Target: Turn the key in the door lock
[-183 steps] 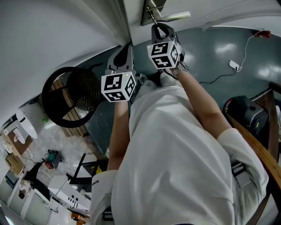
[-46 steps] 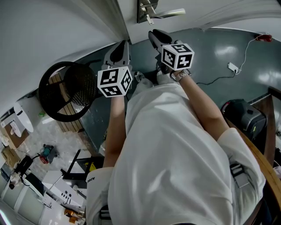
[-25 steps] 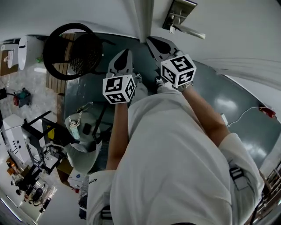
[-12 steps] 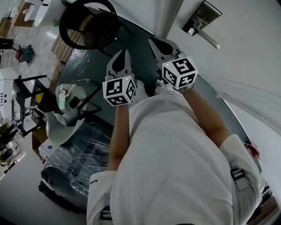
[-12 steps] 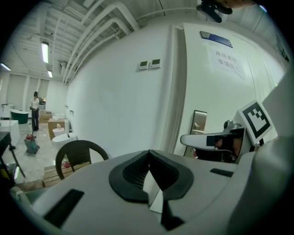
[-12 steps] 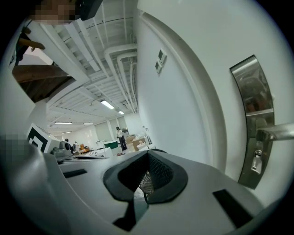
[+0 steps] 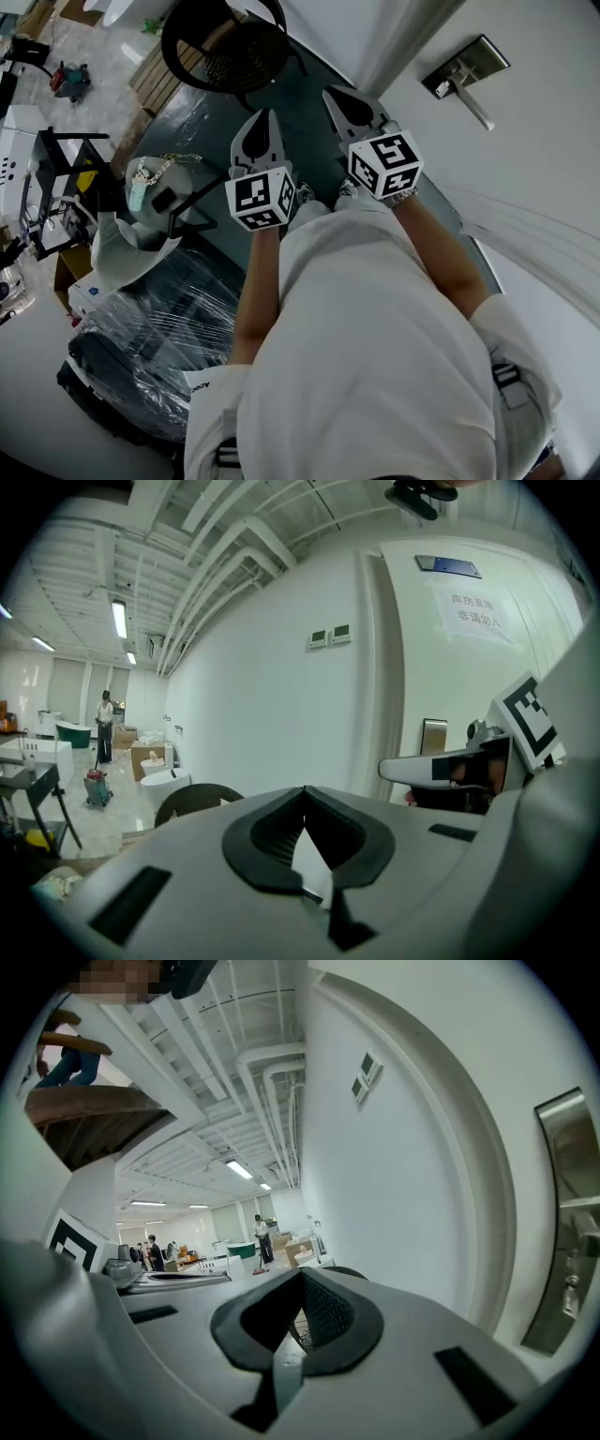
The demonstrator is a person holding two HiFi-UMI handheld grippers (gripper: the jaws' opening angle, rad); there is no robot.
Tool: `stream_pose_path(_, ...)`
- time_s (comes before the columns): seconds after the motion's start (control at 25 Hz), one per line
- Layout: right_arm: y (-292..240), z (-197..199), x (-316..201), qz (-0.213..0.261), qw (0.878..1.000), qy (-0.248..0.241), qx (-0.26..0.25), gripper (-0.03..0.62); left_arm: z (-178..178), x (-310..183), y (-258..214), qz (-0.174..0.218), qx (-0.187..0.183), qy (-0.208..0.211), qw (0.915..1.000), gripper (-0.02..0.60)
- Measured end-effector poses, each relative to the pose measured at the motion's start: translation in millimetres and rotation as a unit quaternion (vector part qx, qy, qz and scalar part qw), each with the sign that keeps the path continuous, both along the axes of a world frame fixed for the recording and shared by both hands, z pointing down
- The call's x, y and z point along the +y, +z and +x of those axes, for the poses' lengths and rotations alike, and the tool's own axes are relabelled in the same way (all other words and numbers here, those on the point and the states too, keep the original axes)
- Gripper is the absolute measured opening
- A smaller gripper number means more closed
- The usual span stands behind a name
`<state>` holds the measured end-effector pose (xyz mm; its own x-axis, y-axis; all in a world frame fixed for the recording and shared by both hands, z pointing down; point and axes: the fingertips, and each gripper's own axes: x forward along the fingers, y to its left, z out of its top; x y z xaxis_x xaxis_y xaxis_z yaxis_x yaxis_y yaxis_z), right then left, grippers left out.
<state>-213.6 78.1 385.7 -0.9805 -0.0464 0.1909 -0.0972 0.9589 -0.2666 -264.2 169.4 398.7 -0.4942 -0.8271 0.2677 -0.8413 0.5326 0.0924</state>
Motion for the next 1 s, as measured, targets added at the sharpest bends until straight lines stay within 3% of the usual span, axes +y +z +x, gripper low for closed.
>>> stream_pose_path(0.32, -8.8, -10.1, 14.1, 0.010, 1.000, 0.008, 0.005, 0.002, -15.5, 10.8, -24.1, 0.015, -0.062, 0.003, 0.9980, 0.009)
stream_pose_path(1.0, 0.7, -16.6, 15.2, 0.017, 0.999, 0.034, 0.028, 0.002, -27.7, 12.0, -10.6, 0.013, -0.048, 0.026, 0.9984, 0.009)
